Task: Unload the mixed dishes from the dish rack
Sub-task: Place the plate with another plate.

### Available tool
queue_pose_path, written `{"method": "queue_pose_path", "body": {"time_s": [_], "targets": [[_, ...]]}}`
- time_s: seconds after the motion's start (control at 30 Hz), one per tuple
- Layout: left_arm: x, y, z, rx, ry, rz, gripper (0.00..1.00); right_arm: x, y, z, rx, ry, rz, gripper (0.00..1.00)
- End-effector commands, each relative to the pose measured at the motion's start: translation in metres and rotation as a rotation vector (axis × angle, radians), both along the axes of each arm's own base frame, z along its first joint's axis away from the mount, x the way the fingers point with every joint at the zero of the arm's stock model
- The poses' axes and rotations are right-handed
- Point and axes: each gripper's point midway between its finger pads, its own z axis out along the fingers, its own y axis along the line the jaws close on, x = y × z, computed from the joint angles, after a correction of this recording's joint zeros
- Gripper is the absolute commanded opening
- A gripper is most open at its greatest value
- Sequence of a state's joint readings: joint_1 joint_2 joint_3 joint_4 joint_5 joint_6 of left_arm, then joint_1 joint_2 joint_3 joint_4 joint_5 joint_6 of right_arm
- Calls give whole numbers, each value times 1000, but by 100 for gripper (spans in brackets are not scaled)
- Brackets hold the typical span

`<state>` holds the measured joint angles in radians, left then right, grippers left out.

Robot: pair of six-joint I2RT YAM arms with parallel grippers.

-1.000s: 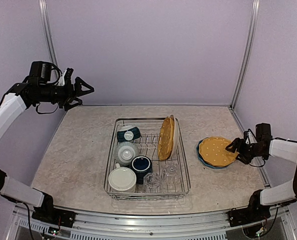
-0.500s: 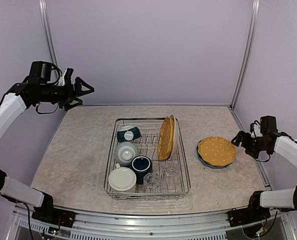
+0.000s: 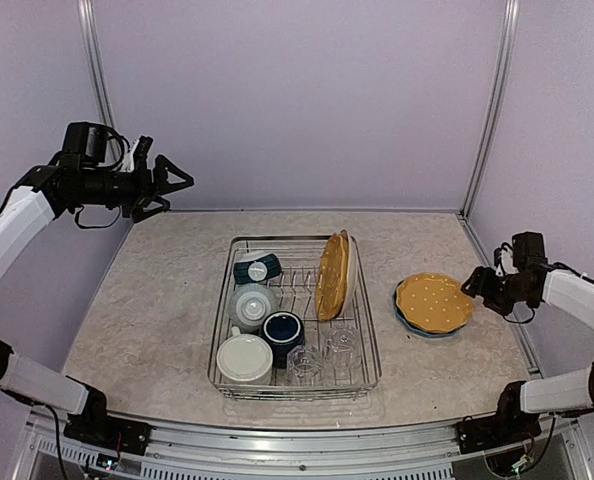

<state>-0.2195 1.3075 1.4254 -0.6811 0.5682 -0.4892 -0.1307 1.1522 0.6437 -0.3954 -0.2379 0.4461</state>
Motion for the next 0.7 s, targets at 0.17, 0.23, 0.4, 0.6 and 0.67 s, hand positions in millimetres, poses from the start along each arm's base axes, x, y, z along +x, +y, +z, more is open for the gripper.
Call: {"method": "queue_pose_path", "body": {"time_s": [0.17,0.23,0.4,0.6,0.67], "targets": [[-5,-8,-2,42,-15,-28,99,7,7,-29,-8,50,14,77],[-5,-9,-2,46,-17,-31,99,7,10,-33,-15,59,19,77],[-7,-13,-5,57,-16,-42,99,9,23,-31,34,26,47,77],[-10,-19,-6,66,-21,-59,99,4,2,-18,-110,68,-5,83],[-10,-20,-7,71,-18,-61,99,3,3,-5,-130,48,-1,87]]}}
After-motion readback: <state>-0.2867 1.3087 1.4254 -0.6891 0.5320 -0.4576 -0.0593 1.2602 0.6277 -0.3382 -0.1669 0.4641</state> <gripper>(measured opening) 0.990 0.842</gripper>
